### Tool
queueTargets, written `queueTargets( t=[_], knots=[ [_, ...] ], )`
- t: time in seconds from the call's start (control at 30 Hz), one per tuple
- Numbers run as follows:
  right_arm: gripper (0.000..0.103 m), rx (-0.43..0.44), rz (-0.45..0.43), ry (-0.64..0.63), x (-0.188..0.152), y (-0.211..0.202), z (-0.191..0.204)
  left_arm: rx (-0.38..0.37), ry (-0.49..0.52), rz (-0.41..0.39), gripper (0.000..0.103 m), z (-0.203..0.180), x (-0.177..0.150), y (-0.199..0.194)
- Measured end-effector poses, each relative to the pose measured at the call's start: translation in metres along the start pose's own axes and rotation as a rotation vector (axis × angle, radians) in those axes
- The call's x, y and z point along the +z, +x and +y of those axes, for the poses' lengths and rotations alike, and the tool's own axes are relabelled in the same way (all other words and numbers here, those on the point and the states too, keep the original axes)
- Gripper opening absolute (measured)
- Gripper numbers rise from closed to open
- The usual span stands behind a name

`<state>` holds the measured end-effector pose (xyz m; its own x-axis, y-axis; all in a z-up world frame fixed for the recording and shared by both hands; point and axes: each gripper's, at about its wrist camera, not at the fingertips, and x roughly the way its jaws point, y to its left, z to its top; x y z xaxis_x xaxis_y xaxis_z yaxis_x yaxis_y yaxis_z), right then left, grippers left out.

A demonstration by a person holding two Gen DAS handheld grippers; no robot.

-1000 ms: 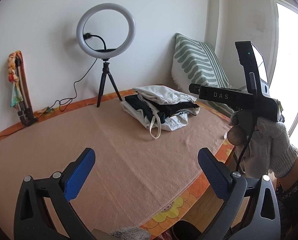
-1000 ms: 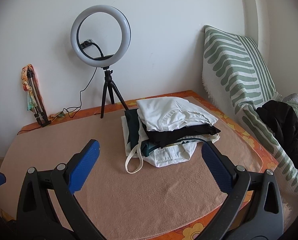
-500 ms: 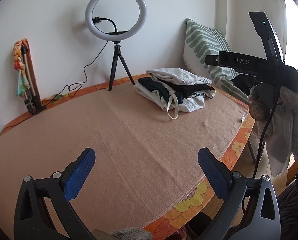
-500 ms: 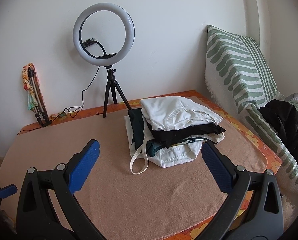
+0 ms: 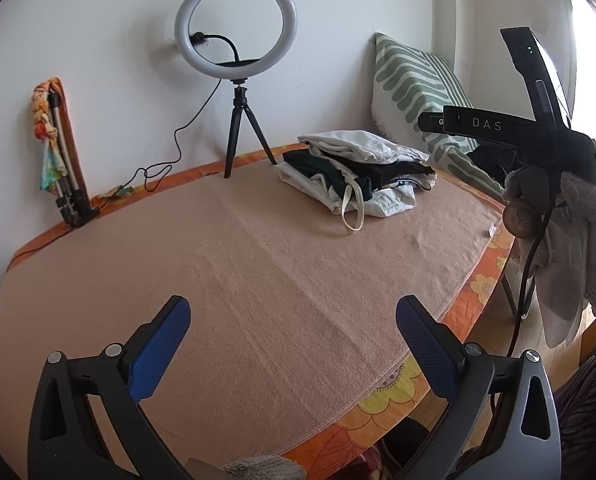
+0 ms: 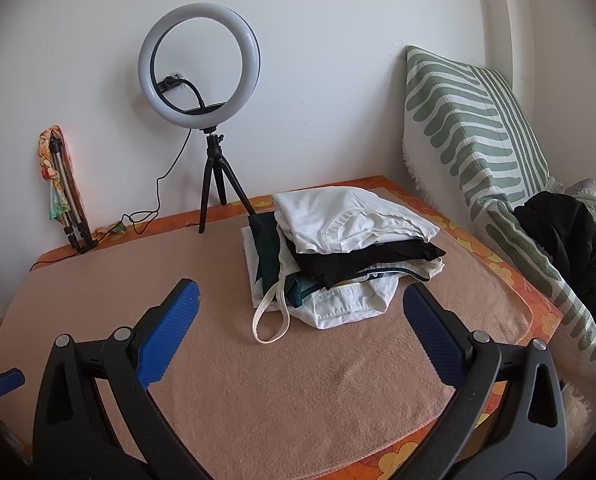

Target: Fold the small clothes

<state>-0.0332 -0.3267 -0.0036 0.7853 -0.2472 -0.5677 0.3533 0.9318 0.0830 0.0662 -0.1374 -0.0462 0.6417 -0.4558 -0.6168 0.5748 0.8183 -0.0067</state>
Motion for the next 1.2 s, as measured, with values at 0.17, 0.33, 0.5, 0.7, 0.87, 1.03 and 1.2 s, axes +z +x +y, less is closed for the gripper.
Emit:
queueTargets(
  t=[0.17, 0.33, 0.5, 0.7, 0.87, 1.03, 1.2],
  knots=[
    [0.103, -0.004, 0.014, -0.013, -0.004, 0.003, 0.0, 0.01, 0.002, -0.007, 0.102, 0.0, 0.0, -0.003],
    [0.103, -0.004, 0.014, -0.014, -0.006, 0.004, 0.0, 0.01, 0.003, -0.012, 0.102, 0.002, -0.001, -0.005],
    [0.103, -0.006, 0.014, -0.014, -0.006, 0.003, 0.001, 0.008, 0.005, -0.009, 0.102, 0.002, -0.001, -0.005],
    [0.103, 0.006, 0.017, -0.017, -0.007, 0.005, 0.001, 0.01, 0.002, -0.019, 0.102, 0.002, 0.0, -0.007],
    [0.103, 0.017, 0.018, -0.031, -0.008, 0.006, 0.003, 0.007, 0.004, -0.025, 0.102, 0.003, 0.001, -0.009],
    [0.103, 0.023, 0.019, -0.035, -0.006, 0.007, 0.005, 0.001, 0.002, -0.021, 0.102, 0.003, 0.0, -0.009],
    [0.103, 0.023, 0.02, -0.036, -0.007, 0.007, 0.005, 0.0, 0.005, -0.028, 0.102, 0.003, 0.0, -0.012]
  ],
)
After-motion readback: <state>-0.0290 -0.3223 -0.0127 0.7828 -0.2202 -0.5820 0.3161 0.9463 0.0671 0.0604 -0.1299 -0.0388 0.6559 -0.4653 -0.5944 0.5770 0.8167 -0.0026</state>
